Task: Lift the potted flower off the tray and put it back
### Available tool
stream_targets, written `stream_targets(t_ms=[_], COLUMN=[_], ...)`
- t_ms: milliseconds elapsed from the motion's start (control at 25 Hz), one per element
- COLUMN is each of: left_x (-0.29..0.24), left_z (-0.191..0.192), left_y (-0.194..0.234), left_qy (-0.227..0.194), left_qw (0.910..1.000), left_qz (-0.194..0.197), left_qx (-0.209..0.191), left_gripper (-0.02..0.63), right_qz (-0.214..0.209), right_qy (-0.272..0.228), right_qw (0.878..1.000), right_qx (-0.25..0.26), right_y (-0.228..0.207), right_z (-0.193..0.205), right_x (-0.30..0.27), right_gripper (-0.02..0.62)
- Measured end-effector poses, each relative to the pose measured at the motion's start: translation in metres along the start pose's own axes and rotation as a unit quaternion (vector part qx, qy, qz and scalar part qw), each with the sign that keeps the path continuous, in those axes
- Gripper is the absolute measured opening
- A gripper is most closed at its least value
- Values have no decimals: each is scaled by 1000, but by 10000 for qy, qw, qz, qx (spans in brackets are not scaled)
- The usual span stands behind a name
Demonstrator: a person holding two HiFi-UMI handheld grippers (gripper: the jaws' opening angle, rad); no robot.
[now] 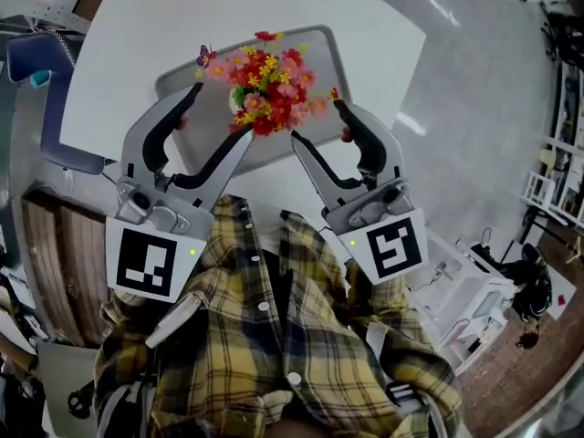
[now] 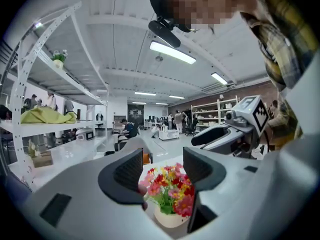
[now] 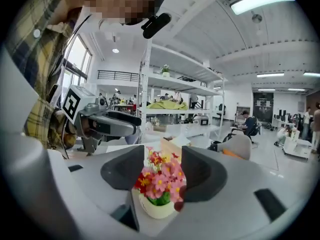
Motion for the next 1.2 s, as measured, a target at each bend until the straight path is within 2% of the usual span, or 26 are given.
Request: stream_targets(t_ms=[280,440,560,680,920,1200], left_x=[38,49,59,66,72,80], left_z=[-51,-78,-86,-93,-97,-90], left_y=[-7,-14,-17,-21,-28,-38], left_qy=[-715,-1066,-1245,-1404,-1489,-1398], left_qw=[9971,9938,9916,9896,9885,9897], left_qz=[-245,-326,-328,-295,-248,-291], left_qx=[94,-45,-110,-121,-109,-91], left_gripper=[200,134,108,67,8,8], right_qz=[-53,141,327,456,532,438], right_qy=[-604,-928,-1122,-1245,-1368,-1310], right_qw=[9980,9952,9925,9905,9885,9897], right_qx=[185,291,346,370,354,387], right_y=[22,24,30,34,42,53], right_z=[-55,-79,-92,-102,-106,-99], right_x=[21,38,45,52,60,63], right_gripper=[158,96,43,17,-2,-2])
Point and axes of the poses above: the fingertips, and each gripper's own axes: x backward along the fingers, y to its left, z out of its underside, the point moved 5 cm from there along x, backward along the fingers, and after that the axes turned 14 degrees about y, right-handed, at the moved point
